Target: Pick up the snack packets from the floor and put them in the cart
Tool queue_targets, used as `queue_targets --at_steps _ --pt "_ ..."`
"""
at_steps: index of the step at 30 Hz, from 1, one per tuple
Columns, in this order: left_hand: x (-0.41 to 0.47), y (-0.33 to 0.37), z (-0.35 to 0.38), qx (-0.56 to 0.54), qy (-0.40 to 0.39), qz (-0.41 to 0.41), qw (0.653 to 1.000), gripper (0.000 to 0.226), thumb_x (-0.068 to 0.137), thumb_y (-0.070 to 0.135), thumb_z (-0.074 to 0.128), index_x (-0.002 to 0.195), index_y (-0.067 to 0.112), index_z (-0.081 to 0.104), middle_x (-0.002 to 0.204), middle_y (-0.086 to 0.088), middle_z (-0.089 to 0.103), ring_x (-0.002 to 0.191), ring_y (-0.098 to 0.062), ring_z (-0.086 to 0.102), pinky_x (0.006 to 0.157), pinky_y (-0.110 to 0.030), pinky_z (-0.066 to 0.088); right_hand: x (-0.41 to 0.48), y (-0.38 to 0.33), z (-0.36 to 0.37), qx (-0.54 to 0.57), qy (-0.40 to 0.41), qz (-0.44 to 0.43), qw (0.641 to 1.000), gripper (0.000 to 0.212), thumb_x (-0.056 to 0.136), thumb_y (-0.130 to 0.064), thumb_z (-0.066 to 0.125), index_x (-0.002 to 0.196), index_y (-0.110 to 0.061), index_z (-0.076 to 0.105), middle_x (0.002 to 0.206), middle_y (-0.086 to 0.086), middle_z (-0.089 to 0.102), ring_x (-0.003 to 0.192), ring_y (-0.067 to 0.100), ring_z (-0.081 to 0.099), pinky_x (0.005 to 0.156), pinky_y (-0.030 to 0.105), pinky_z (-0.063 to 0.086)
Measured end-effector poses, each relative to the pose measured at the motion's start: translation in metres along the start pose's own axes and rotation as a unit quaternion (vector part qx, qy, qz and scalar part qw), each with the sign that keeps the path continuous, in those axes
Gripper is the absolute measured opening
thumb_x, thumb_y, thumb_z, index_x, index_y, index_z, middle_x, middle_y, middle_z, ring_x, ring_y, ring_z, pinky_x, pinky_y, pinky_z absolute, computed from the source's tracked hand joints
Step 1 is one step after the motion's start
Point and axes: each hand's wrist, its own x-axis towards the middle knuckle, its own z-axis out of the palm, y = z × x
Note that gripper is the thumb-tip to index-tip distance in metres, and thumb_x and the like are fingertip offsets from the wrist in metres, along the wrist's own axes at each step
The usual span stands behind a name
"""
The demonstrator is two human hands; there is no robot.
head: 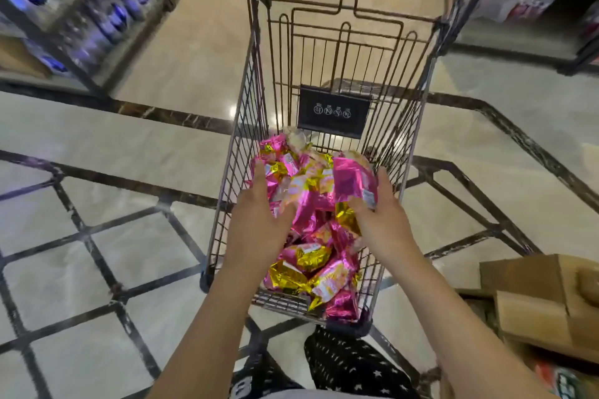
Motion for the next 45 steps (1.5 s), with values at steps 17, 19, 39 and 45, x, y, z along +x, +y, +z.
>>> queue_targets --at_steps 17,19,39,45 --pt "-0.002 -0.001 0.010 0.215 -0.199 0.202 0.935 0.079 0.094 0.062 0.043 0.157 0.025 0.013 0.160 -0.020 0.019 0.146 -0.037 0.021 0.117 -0.049 0.026 -0.077 0.064 0.033 -0.181 0.057 0.237 0.953 0.078 0.095 -0.058 0.039 0.156 -0.023 0.005 0.148 0.023 0.034 0.133 0.039 0.037 0.105 0.046 0.039" --pt "-0.014 -0.004 -0.001 0.256 -0.233 0.244 0.906 0.078 0.096 0.061 0.041 0.157 0.024 0.010 0.160 -0.018 0.016 0.147 -0.036 0.019 0.118 -0.047 0.024 -0.105 0.060 0.050 -0.184 0.084 0.268 0.942 0.078 0.095 -0.058 0.037 0.156 -0.024 0.003 0.143 0.024 0.036 0.128 0.039 0.041 0.102 0.046 0.041" --pt "-0.255 -0.012 0.032 0.321 -0.418 0.591 0.611 0.072 0.099 0.057 0.038 0.157 0.025 0.010 0.160 -0.016 0.018 0.146 -0.033 0.018 0.118 -0.043 0.022 -0.450 0.110 0.162 0.091 0.332 0.575 0.743 0.075 0.096 -0.058 0.037 0.156 -0.023 0.008 0.147 0.019 0.033 0.134 0.037 0.033 0.104 0.042 0.037" --pt "-0.405 -0.040 0.037 0.326 -0.440 0.653 0.523 0.071 0.098 0.055 0.042 0.156 0.023 0.017 0.158 -0.016 0.025 0.146 -0.033 0.022 0.117 -0.043 0.026 -0.598 0.135 0.225 0.187 0.393 0.632 0.641 0.076 0.096 -0.060 0.037 0.156 -0.024 0.006 0.149 0.019 0.031 0.135 0.037 0.033 0.105 0.043 0.038"
